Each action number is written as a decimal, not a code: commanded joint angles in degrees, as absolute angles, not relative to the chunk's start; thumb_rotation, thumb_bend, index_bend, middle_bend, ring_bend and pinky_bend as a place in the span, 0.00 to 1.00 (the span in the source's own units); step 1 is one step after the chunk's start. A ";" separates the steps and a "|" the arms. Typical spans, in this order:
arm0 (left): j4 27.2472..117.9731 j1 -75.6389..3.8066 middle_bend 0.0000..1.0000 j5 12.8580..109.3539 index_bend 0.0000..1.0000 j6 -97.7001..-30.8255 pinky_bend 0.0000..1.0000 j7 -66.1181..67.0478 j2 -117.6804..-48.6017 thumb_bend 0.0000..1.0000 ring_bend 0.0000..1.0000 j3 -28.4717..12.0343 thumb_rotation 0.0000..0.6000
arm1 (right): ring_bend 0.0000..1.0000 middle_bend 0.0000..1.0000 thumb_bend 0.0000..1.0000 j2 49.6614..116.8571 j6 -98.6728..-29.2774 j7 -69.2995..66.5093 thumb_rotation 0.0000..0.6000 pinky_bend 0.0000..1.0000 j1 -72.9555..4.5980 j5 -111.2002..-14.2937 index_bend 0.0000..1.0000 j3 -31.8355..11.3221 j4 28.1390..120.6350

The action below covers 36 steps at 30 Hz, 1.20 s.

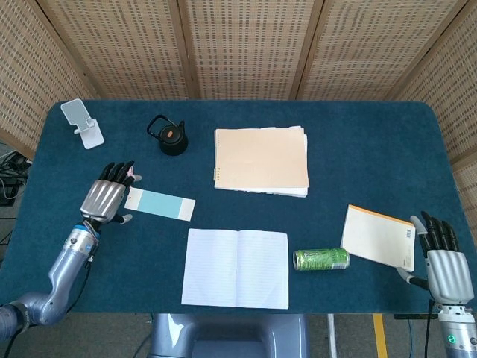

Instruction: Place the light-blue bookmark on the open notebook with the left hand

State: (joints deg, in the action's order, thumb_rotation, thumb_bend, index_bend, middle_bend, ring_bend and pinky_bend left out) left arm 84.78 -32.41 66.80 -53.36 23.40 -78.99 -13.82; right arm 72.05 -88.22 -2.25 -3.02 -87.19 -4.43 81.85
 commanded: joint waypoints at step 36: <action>69.49 -48.87 0.00 45.98 0.30 -42.63 0.00 35.33 -91.47 0.05 0.00 -8.54 1.00 | 0.00 0.00 0.12 72.68 -86.17 -5.54 1.00 0.00 -3.32 -84.14 0.01 -5.47 78.46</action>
